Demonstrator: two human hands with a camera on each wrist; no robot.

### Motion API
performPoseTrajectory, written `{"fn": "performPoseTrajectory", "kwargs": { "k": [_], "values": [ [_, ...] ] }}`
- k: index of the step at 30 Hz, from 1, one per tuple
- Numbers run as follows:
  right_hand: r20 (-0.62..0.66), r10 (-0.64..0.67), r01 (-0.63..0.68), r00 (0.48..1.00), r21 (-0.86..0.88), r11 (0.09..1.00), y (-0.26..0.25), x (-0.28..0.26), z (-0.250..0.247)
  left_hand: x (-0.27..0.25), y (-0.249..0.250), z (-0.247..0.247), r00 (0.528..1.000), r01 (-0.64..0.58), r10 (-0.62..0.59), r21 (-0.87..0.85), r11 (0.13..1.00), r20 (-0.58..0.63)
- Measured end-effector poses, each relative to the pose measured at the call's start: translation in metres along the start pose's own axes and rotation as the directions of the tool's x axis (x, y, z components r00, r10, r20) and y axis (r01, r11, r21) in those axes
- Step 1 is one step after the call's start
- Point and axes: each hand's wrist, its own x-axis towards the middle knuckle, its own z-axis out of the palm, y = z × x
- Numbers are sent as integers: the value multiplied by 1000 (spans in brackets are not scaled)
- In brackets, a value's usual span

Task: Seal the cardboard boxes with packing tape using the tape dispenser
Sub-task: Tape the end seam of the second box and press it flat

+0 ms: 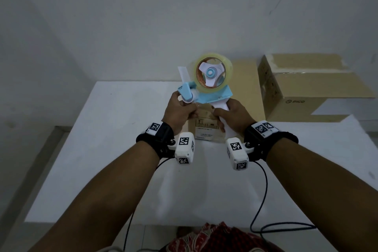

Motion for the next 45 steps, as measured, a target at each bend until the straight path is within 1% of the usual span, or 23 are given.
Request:
{"fn": "performPoseTrajectory", "kwargs": {
  "k": [2,3,5,6,8,10,11,12,13,14,15,16,17,18,20,23,25,27,30,34,38,42,45],
  "values": [
    [2,6,-6,1000,14,1000,2,-1,0,1,1,-10,994,-105,102,220,970,28],
    [-4,9,-8,1000,37,999,4,0,0,2,2,-14,989,-143,141,347,927,32],
    [-13,18,-17,1000,84,996,7,0,-2,3,2,-24,974,-195,227,566,801,14],
    [-6,25,-24,1000,95,995,8,0,-3,4,3,-27,960,-219,279,641,736,8],
    [12,38,-39,999,90,995,11,-1,-5,4,2,-32,930,-275,365,723,634,34],
    [8,32,-33,999,70,997,12,-2,-6,3,-2,-35,918,-333,381,739,586,111],
    [4,22,-22,1000,73,997,10,-3,-7,1,-5,-37,926,-344,347,719,604,151],
    [0,11,-11,1000,86,996,8,-2,-8,0,-8,-39,946,-317,277,661,680,169],
    [-2,0,0,1000,99,995,6,-2,-10,-1,-9,-41,975,-222,169,558,800,145],
    [-3,-10,10,1000,103,995,4,-1,-11,-1,-9,-43,995,-61,25,393,918,96],
    [-1,-17,17,1000,103,995,3,-1,-13,-1,-7,-43,988,122,-138,199,972,67],
    [3,-22,22,1000,101,995,4,0,-14,-2,-3,-42,961,269,-270,31,963,55],
    [7,-26,26,1000,95,995,5,1,-13,-1,1,-40,933,358,-356,-51,932,58],
    [14,-30,29,999,87,996,7,1,-12,-1,6,-37,913,405,-401,-69,911,70],
    [33,-37,34,999,80,996,8,1,-8,-1,12,-30,894,441,-429,-80,894,129],
    [37,-43,41,998,68,997,6,1,-5,-2,17,-24,833,540,-498,-154,828,243],
    [46,-54,52,997,45,998,4,0,-7,-1,21,-22,813,570,-518,-181,802,267],
    [53,-69,68,996,28,997,4,0,-10,-2,23,-21,807,584,-521,-242,775,280],
    [73,-79,78,994,9,997,6,-1,-14,-1,17,-23,829,559,-502,-345,754,245],
    [79,-71,79,994,-100,992,6,-6,-26,1,5,-31,881,467,-456,-379,799,126],
    [160,-95,135,982,-256,957,3,-13,-43,1,-3,-34,896,442,-439,-264,857,74],
    [181,-99,151,978,-300,942,4,-15,-53,1,-7,-37,893,449,-446,-98,888,52],
    [158,-85,128,984,-291,948,12,-14,-67,4,-8,-54,892,451,-448,-41,892,61]
  ]
}}
